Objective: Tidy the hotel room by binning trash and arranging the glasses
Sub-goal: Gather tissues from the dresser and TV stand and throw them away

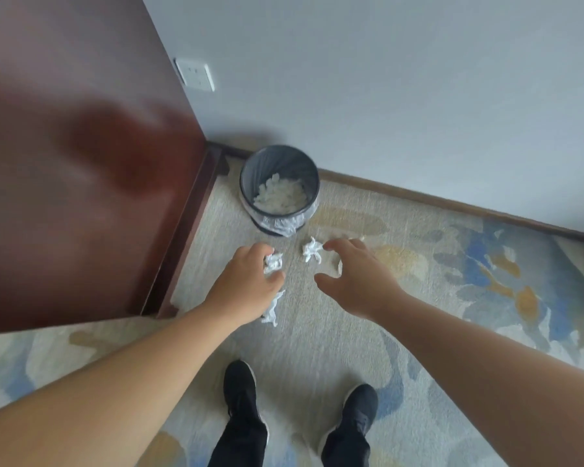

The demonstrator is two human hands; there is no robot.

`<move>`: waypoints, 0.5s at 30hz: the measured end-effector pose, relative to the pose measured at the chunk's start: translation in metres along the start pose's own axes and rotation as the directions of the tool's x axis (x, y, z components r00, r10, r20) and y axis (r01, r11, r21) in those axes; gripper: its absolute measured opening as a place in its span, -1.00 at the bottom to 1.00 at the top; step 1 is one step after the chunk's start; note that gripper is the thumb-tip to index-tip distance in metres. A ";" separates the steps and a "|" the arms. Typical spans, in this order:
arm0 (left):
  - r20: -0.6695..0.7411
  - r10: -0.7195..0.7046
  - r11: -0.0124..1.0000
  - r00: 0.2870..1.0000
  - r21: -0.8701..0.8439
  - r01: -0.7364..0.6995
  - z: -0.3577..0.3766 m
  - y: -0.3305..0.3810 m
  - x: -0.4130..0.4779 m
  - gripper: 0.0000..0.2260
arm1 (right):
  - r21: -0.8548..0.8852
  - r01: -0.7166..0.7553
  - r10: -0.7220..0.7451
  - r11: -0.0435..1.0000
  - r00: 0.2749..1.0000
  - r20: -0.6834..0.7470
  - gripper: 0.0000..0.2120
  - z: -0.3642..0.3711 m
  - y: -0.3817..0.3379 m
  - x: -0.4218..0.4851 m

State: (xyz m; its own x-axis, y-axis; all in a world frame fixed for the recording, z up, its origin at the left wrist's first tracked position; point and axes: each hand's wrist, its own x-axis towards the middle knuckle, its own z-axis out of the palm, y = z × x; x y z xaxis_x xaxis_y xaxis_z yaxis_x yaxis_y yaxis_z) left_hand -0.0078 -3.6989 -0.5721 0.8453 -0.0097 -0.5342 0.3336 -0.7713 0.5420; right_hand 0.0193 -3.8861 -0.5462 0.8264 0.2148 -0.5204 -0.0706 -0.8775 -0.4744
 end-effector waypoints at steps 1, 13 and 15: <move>0.006 -0.023 1.000 1.000 0.004 0.023 0.018 -0.009 0.005 -0.59 | -0.008 0.001 -0.001 1.000 1.000 0.017 -0.44 0.014 0.014 0.006; -0.024 -0.108 0.994 0.994 0.003 0.108 0.196 -0.133 0.091 -0.55 | -0.020 0.048 -0.045 0.999 0.991 0.129 -0.44 0.189 0.135 0.100; -0.027 -0.122 0.992 0.992 0.015 0.123 0.221 -0.160 0.108 -0.53 | -0.017 0.055 -0.052 0.998 0.989 0.137 -0.44 0.220 0.151 0.117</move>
State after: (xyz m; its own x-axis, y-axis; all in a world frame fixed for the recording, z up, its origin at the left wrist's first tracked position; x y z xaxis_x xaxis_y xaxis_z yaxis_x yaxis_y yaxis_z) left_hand -0.0620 -3.7172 -0.8593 0.8093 0.1019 -0.5785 0.4284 -0.7763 0.4625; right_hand -0.0169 -3.8993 -0.8349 0.7444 0.3171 -0.5876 -0.0159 -0.8713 -0.4904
